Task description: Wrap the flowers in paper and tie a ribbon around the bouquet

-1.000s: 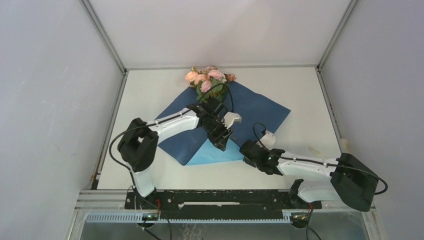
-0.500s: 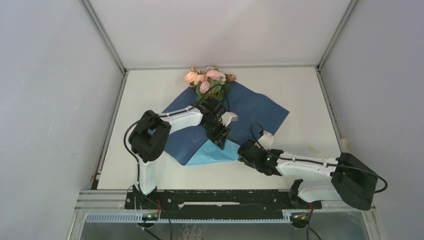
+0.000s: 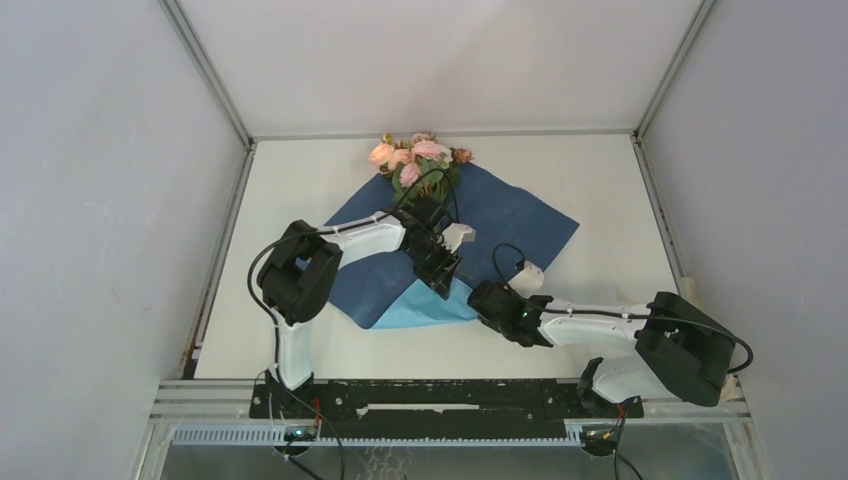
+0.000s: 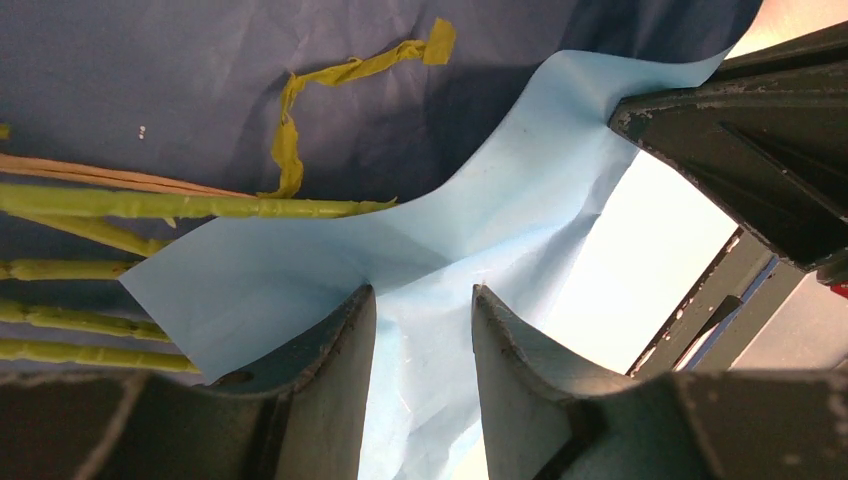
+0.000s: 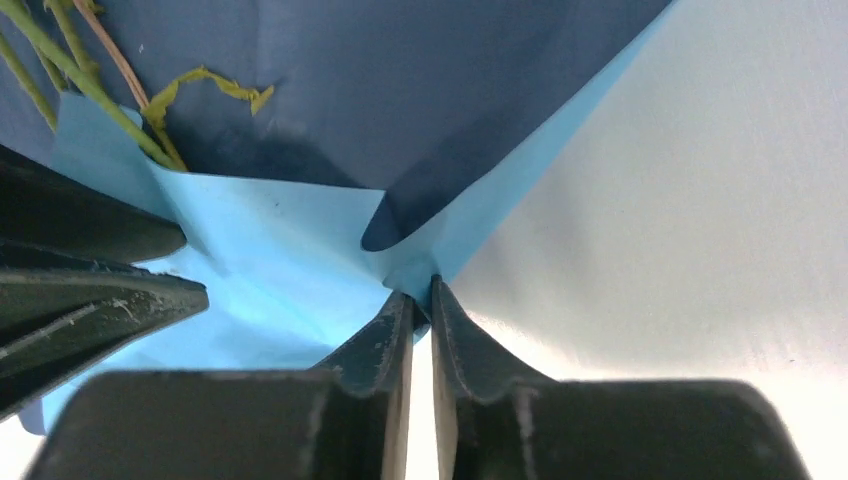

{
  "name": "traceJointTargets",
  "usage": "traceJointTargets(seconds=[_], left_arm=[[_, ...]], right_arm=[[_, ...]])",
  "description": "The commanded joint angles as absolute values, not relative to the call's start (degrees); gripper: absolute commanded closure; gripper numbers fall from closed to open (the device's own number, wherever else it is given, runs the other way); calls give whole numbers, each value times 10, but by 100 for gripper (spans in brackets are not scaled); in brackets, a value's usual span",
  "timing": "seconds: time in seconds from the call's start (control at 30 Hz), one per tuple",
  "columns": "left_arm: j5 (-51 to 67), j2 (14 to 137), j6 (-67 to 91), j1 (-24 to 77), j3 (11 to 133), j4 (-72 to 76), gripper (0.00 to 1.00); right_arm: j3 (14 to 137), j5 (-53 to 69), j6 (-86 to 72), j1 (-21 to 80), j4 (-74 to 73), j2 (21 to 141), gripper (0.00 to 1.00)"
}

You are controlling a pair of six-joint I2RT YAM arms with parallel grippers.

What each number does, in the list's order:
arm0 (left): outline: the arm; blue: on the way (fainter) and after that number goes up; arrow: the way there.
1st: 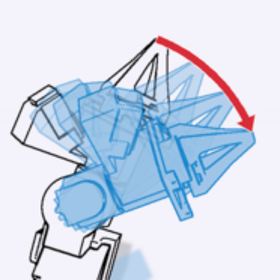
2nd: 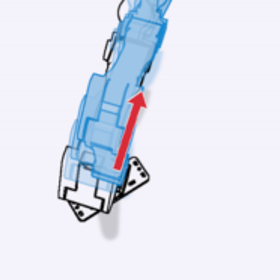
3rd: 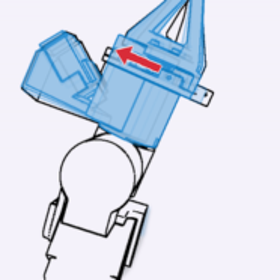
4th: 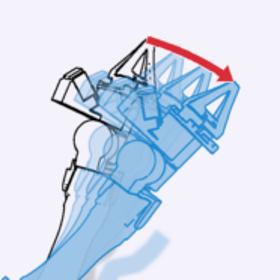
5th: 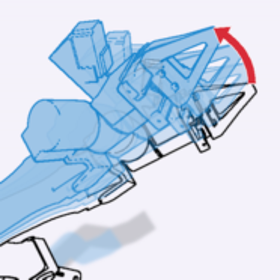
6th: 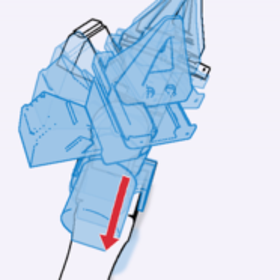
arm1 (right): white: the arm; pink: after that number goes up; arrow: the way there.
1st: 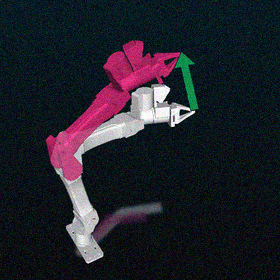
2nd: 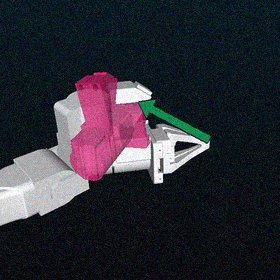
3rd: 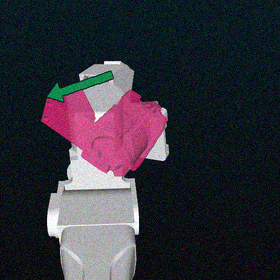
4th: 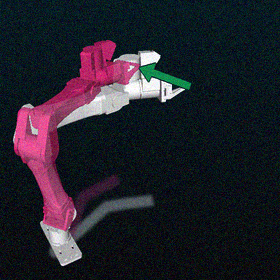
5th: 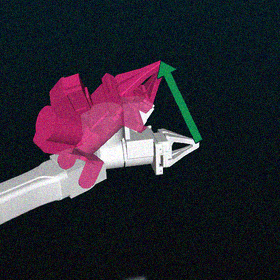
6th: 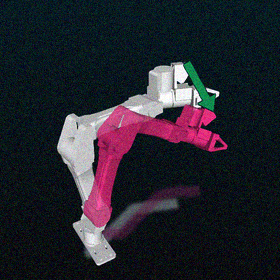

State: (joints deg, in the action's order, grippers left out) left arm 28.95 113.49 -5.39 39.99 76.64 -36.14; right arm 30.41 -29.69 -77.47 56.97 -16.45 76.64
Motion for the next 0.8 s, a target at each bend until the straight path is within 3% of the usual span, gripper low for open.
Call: traceJointTargets(seconds=[0.0, 0.07, 0.33, 0.77], left_arm=[[291, 1126, -47, 397, 765, -343, 54], [295, 1122, -46, 395, 764, -343, 55], [297, 1132, -40, 379, 770, -343, 55], [307, 1161, -29, 370, 774, -338, 55]], right_arm=[[307, -342, -714, 575, -171, 766, 90], [323, -373, -671, 584, -189, 759, 99], [404, -513, -556, 655, -286, 751, 100], [464, -609, -131, 805, -96, 833, 100]])
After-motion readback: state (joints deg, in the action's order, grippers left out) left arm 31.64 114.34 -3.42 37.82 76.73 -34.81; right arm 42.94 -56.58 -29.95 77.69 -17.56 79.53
